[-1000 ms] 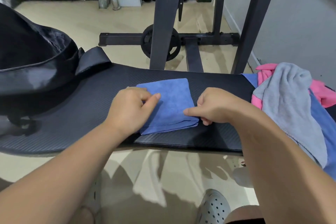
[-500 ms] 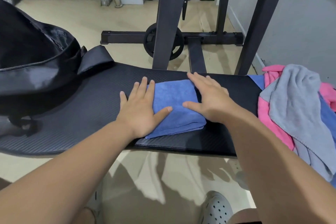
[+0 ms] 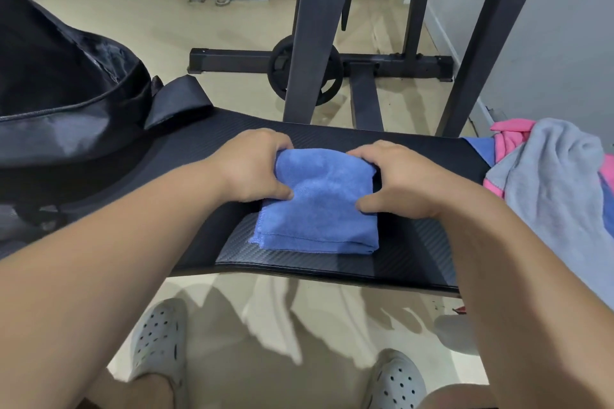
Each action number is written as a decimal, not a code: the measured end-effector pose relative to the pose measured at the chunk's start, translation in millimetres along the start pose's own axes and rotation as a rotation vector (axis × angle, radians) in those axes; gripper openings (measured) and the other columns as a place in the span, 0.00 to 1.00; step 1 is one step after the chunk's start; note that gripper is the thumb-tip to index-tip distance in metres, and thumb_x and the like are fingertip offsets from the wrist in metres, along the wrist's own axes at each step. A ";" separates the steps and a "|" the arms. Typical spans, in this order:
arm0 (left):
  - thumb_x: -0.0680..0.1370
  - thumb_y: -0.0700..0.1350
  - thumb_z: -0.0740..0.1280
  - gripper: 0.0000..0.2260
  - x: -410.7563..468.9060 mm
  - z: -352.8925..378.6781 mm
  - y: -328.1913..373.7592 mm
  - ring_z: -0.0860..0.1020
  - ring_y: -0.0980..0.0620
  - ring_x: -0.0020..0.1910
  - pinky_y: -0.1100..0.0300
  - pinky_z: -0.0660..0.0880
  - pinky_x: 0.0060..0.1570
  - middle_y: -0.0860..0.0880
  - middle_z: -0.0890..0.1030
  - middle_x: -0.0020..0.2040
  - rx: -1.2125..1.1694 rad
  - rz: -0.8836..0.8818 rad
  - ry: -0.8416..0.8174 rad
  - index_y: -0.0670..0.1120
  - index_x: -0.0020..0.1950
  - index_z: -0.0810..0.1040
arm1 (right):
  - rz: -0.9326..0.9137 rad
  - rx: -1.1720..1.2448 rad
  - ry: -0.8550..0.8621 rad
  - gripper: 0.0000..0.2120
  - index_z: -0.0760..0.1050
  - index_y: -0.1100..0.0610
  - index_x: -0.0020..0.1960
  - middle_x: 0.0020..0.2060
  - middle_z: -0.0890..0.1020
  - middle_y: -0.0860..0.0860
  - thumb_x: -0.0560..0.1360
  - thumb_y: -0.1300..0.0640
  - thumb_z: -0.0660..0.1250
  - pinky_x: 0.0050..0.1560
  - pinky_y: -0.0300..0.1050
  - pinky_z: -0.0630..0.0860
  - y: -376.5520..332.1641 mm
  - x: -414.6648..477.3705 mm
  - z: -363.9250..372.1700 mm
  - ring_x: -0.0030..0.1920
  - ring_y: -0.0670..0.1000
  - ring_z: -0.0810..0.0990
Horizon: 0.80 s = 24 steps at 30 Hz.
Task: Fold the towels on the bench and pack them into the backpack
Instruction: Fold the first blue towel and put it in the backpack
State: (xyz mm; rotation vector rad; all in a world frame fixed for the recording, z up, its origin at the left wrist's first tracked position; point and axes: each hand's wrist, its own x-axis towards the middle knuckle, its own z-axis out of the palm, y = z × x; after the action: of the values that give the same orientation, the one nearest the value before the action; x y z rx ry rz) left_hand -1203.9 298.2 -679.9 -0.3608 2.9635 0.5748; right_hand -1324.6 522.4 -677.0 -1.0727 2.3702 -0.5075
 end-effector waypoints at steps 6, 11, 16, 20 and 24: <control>0.68 0.51 0.75 0.19 0.5 -3.2 14.4 0.75 0.47 0.42 0.53 0.68 0.39 0.55 0.74 0.39 0.247 0.105 0.037 0.54 0.51 0.68 | 0.031 -0.006 0.084 0.27 0.70 0.40 0.59 0.48 0.80 0.44 0.64 0.54 0.74 0.46 0.56 0.79 -4.2 -0.2 6.0 0.49 0.50 0.79; 0.66 0.35 0.67 0.12 -1.7 8.8 11.2 0.72 0.43 0.35 0.53 0.58 0.36 0.47 0.74 0.36 0.627 0.349 0.457 0.45 0.48 0.75 | -0.073 -0.196 0.400 0.15 0.75 0.46 0.53 0.48 0.74 0.47 0.70 0.60 0.67 0.45 0.50 0.71 -2.5 4.7 7.8 0.50 0.53 0.73; 0.73 0.46 0.69 0.10 -24.8 36.6 2.9 0.75 0.40 0.47 0.48 0.68 0.44 0.44 0.77 0.48 0.509 0.339 0.464 0.44 0.51 0.74 | -0.075 -0.101 0.281 0.19 0.74 0.41 0.62 0.56 0.73 0.43 0.72 0.53 0.68 0.53 0.50 0.75 -0.3 -12.1 11.5 0.54 0.49 0.75; 0.76 0.65 0.59 0.23 -54.0 46.2 4.8 0.71 0.41 0.71 0.39 0.67 0.68 0.43 0.75 0.71 0.351 0.285 0.323 0.45 0.51 0.73 | -0.130 -0.047 0.217 0.26 0.78 0.42 0.64 0.60 0.74 0.38 0.68 0.40 0.76 0.63 0.44 0.72 -4.0 -34.6 4.2 0.61 0.43 0.74; 0.76 0.69 0.53 0.29 -67.4 52.4 17.3 0.65 0.42 0.77 0.37 0.61 0.73 0.44 0.69 0.76 0.244 0.213 0.285 0.45 0.56 0.74 | -0.054 0.021 0.202 0.09 0.84 0.44 0.48 0.55 0.78 0.40 0.74 0.40 0.71 0.56 0.44 0.72 -11.6 -40.2 10.8 0.56 0.43 0.76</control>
State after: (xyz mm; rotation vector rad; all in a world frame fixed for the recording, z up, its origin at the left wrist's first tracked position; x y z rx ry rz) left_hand -1140.2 347.9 -712.4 -0.1118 3.3229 0.1848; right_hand -1288.5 544.7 -668.8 -1.1250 2.5083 -0.6877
